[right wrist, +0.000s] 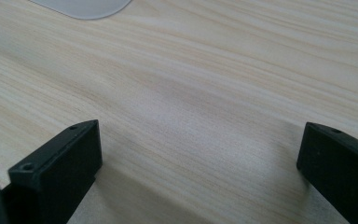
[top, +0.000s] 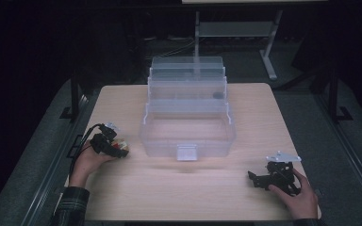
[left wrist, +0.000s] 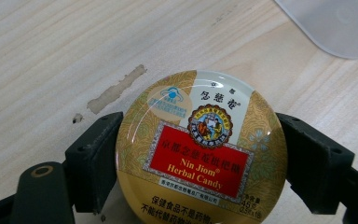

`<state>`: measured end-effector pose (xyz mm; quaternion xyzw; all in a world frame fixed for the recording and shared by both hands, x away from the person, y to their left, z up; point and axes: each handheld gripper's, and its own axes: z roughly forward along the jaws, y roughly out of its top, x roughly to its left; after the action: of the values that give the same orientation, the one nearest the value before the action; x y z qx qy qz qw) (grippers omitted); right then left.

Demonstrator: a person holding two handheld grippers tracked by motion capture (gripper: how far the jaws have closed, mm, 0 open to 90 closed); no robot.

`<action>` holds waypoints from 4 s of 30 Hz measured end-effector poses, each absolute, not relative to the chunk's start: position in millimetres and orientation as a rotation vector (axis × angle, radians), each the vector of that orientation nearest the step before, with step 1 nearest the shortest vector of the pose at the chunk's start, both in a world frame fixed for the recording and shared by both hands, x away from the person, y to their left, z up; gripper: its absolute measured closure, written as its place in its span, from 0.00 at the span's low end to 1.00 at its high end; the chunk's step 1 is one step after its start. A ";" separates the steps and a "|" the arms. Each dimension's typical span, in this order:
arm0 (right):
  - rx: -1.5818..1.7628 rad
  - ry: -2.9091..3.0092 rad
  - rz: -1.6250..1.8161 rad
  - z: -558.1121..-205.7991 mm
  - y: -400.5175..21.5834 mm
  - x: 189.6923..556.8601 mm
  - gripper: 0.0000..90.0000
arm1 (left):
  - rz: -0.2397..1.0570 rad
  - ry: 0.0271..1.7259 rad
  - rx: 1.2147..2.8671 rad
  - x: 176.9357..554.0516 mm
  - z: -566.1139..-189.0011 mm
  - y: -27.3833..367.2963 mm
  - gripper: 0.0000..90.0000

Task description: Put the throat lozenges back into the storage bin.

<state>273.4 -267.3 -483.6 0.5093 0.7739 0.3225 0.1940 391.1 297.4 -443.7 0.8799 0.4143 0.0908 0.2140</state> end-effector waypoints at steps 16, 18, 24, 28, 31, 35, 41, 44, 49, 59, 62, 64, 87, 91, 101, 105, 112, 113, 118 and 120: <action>1.428 2.170 0.904 -483.6 -267.3 273.4 0.00 | 0.213 1.151 2.414 388.1 -434.3 297.1 0.22; 1.428 2.170 0.904 -483.6 -267.3 273.4 0.00 | 0.212 1.155 2.408 387.8 -432.8 298.1 0.22; 1.428 2.170 0.904 -483.6 -267.3 273.4 0.00 | 0.208 1.161 2.396 386.4 -428.2 300.4 0.22; 1.429 2.170 0.904 -483.6 -267.2 273.4 0.00 | 0.212 1.153 2.381 385.1 -424.8 300.9 0.22; 1.428 2.170 0.904 -483.6 -267.3 273.4 0.00 | 0.217 1.149 2.382 384.5 -422.0 300.2 0.22; 1.428 2.170 0.904 -483.6 -267.3 273.4 0.00 | 0.223 1.140 2.372 382.7 -417.4 298.4 0.22; 1.428 2.170 0.904 -483.6 -267.3 273.4 0.00 | 0.225 1.128 2.360 380.4 -410.3 295.9 0.22; 1.428 2.171 0.904 -483.6 -267.3 273.4 0.00 | 0.230 1.109 2.358 379.1 -404.5 294.0 0.22; 1.428 2.170 0.904 -483.6 -267.3 273.4 0.00 | 0.226 1.090 2.359 377.2 -396.7 292.6 0.22; 1.428 2.171 0.904 -483.6 -267.3 273.4 0.00 | 0.220 1.046 2.356 373.4 -380.9 288.3 0.22; 1.428 2.170 0.904 -483.6 -267.3 273.4 0.00 | 0.220 1.040 2.349 372.2 -377.0 286.7 0.22; 1.428 2.171 0.904 -483.6 -267.3 273.4 0.00 | 0.224 1.031 2.347 371.5 -374.0 285.9 0.22; 1.428 2.170 0.903 -483.6 -267.3 273.4 0.00 | 0.215 0.975 2.367 374.2 -351.2 268.6 0.22; 1.428 2.170 0.904 -483.5 -267.3 273.4 0.00 | 0.217 0.962 2.368 375.7 -345.1 264.2 0.22; 1.428 2.171 0.904 -483.6 -267.3 273.4 0.00 | 0.221 0.915 2.385 380.3 -332.6 249.9 0.22; 1.428 2.171 0.904 -483.6 -267.3 273.4 0.00 | 0.224 0.905 2.390 382.5 -328.8 244.3 0.22; 1.428 2.170 0.904 -483.6 -267.3 273.4 0.00 | 0.223 0.878 2.397 385.7 -323.3 234.9 0.22; 1.428 2.170 0.904 -483.6 -267.3 273.4 0.00 | 0.223 0.878 2.397 385.7 -323.3 234.9 0.22; 1.428 2.170 0.904 -483.6 -267.3 273.4 0.00 | 0.217 0.865 2.401 389.7 -321.1 226.3 0.22; 1.429 2.170 0.904 -483.6 -267.3 273.4 0.00 | 0.216 0.858 2.401 391.7 -321.0 223.8 0.22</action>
<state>273.4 -267.3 -483.6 0.5094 0.7739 0.3224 0.1940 391.7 223.8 -321.0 0.8988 0.3211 0.0809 0.2872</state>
